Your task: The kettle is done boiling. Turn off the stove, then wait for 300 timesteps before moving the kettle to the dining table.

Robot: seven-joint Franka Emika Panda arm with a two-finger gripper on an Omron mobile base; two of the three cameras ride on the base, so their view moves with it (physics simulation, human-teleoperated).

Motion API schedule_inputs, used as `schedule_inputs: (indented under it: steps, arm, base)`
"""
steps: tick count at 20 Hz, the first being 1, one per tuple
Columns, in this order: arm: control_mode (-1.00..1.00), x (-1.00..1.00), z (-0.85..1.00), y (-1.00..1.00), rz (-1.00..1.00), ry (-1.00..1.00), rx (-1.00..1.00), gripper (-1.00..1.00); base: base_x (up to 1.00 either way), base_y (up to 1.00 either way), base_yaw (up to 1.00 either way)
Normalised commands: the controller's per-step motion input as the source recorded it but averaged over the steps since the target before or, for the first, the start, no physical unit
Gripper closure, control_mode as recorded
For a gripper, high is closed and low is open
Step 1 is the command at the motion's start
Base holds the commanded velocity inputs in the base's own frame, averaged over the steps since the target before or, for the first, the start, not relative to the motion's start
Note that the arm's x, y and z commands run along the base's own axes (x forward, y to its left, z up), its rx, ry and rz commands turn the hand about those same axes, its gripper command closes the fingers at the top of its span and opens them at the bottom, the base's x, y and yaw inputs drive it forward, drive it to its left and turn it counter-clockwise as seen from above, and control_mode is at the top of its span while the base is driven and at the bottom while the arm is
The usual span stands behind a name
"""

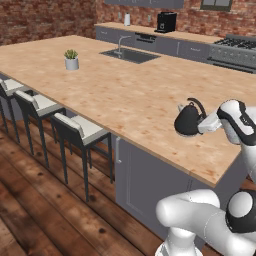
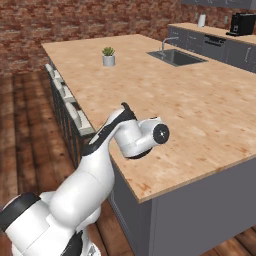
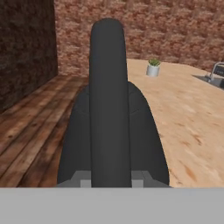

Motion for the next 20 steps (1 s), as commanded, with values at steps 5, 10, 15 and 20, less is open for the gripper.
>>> schedule_inputs:
  steps: [5, 10, 15, 20]
  arm:
    - [-1.0, 0.15, -0.01, 0.0, 0.01, 0.04, 0.0, 1.0]
    - [-1.0, 0.19, -0.05, 0.0, 0.0, 0.09, -0.03, 1.0]
    - [-1.0, 0.14, -0.13, 0.0, 0.0, 0.04, -0.01, 1.0]
    - [-1.0, 0.04, -0.14, -0.03, 0.0, 0.0, 0.0, 1.0]
  base:
    - [0.0, 0.0, 0.0]
    - [0.0, 0.0, 0.0]
    - [0.0, 0.0, 0.0]
    - [0.0, 0.0, 0.0]
